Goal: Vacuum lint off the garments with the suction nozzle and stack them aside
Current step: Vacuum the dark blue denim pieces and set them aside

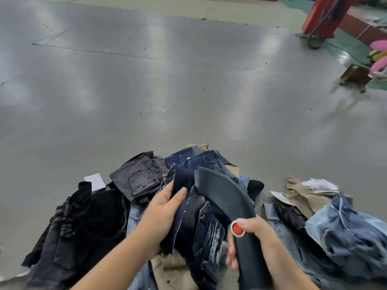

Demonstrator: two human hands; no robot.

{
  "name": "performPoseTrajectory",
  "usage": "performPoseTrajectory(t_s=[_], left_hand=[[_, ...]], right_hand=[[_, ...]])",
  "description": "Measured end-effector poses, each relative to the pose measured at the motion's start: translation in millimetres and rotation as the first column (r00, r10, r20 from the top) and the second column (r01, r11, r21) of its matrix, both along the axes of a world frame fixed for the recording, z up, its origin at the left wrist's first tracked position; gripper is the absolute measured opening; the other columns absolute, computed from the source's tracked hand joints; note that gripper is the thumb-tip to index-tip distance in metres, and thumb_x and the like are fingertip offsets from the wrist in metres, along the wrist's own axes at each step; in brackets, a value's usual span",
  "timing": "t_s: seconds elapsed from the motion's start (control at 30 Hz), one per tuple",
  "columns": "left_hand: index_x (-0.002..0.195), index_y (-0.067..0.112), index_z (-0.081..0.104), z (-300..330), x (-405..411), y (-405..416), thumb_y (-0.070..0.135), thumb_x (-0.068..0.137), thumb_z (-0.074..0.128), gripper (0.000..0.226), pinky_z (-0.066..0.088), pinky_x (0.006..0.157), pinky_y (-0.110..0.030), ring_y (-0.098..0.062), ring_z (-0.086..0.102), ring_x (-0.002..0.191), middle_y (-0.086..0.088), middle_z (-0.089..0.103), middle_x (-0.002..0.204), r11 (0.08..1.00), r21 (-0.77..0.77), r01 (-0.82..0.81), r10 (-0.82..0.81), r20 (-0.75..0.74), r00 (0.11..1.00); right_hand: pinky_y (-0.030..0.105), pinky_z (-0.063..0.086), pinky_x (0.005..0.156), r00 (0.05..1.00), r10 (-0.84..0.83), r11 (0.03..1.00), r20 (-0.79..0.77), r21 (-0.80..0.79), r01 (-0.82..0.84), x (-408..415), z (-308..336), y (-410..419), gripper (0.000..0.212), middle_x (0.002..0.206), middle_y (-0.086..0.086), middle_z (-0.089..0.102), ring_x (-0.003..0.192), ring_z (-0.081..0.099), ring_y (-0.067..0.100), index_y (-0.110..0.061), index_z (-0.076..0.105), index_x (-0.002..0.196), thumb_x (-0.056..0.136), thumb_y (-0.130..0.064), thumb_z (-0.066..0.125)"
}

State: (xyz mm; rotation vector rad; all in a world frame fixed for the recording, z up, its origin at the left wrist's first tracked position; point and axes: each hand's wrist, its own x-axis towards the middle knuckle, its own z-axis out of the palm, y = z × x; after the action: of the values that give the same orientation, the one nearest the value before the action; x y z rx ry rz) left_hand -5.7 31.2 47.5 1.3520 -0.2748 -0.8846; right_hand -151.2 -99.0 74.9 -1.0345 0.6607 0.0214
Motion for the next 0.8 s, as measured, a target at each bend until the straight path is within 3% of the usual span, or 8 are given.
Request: performPoseTrajectory(t_s=[0.1,0.27,0.33,0.4,0.5,0.57,0.6,0.8], left_hand=[[0.104,0.037,0.07,-2,1,4,0.03,0.091,0.053,0.022,0.057,0.077,-0.034,-0.023,0.07,0.095,-0.003,0.073,0.104,1.0,0.005,0.006,-0.006,0.012,1.0],[0.109,0.028,0.067,-2,10,-3,0.016,0.1,0.048,0.025,0.051,0.092,-0.035,-0.017,0.066,0.102,0.005,0.073,0.104,0.964,0.093,-0.25,0.228,0.2,0.953],[0.117,0.025,0.064,-3,11,-3,0.013,0.1,0.047,0.027,0.047,0.097,-0.032,-0.012,0.063,0.106,0.008,0.07,0.109,0.943,0.143,-0.3,0.23,0.371,0.9],[0.121,0.018,0.063,-6,11,-2,0.012,0.099,0.047,0.028,0.044,0.1,-0.028,-0.008,0.06,0.109,0.007,0.068,0.114,0.936,0.162,-0.312,0.2,0.484,0.852],[0.112,0.014,0.065,-9,9,0,0.011,0.099,0.048,0.022,0.042,0.083,-0.008,0.006,0.06,0.094,0.008,0.069,0.1,0.945,0.151,-0.29,0.159,0.565,0.81],[0.105,0.015,0.066,-10,4,-1,0.01,0.098,0.049,0.019,0.04,0.075,-0.007,0.008,0.059,0.088,0.012,0.068,0.092,0.957,0.155,-0.245,0.102,0.61,0.786],[0.103,0.019,0.066,-9,0,-2,0.008,0.097,0.05,0.02,0.04,0.075,-0.008,0.008,0.06,0.088,0.014,0.069,0.091,0.966,0.151,-0.212,0.073,0.624,0.778],[0.1,0.038,0.061,-10,-13,-6,0.01,0.097,0.051,0.03,0.044,0.085,-0.015,0.005,0.062,0.093,0.02,0.07,0.094,0.984,0.134,-0.116,0.018,0.574,0.818]], right_hand=[[0.031,0.048,0.045,0.996,-0.09,0.996,0.004,-0.009,0.09,-3,-2,-13,0.037,0.055,0.021,0.051,0.043,0.051,0.029,0.002,0.053,0.06,0.058,-0.032,0.066],[0.038,0.054,0.053,0.992,0.087,0.994,-0.09,-0.052,-0.092,-3,4,-10,0.022,0.037,0.017,0.051,0.032,0.054,0.025,0.006,0.054,0.045,0.042,-0.013,0.064],[0.026,0.055,0.058,0.989,0.102,0.987,-0.107,-0.114,-0.114,-10,-3,-1,0.017,0.036,0.004,0.056,0.032,0.055,0.009,0.003,0.063,0.049,0.034,-0.006,0.06],[0.015,0.047,0.05,0.989,0.145,0.986,-0.035,-0.075,-0.148,-15,-7,10,0.038,0.051,0.002,0.066,0.046,0.061,0.005,-0.006,0.076,0.068,0.033,-0.02,0.066],[0.014,0.045,0.052,0.991,0.133,0.986,-0.019,-0.098,-0.134,-14,-12,18,0.031,0.057,0.0,0.065,0.052,0.059,0.006,-0.01,0.076,0.066,0.038,-0.021,0.068],[0.013,0.044,0.042,0.995,0.033,0.993,-0.092,-0.108,-0.043,-7,-15,11,0.004,0.047,0.002,0.062,0.041,0.058,0.008,-0.005,0.067,0.052,0.052,-0.004,0.071],[0.016,0.044,0.038,0.993,0.035,0.996,-0.116,-0.084,-0.045,-5,-15,7,0.013,0.044,0.005,0.061,0.037,0.058,0.013,-0.006,0.063,0.055,0.064,0.001,0.069],[0.033,0.05,0.049,0.997,-0.066,0.997,-0.038,-0.042,0.065,-2,-5,-14,0.034,0.056,0.021,0.053,0.042,0.053,0.029,0.0,0.051,0.067,0.064,-0.031,0.064]])
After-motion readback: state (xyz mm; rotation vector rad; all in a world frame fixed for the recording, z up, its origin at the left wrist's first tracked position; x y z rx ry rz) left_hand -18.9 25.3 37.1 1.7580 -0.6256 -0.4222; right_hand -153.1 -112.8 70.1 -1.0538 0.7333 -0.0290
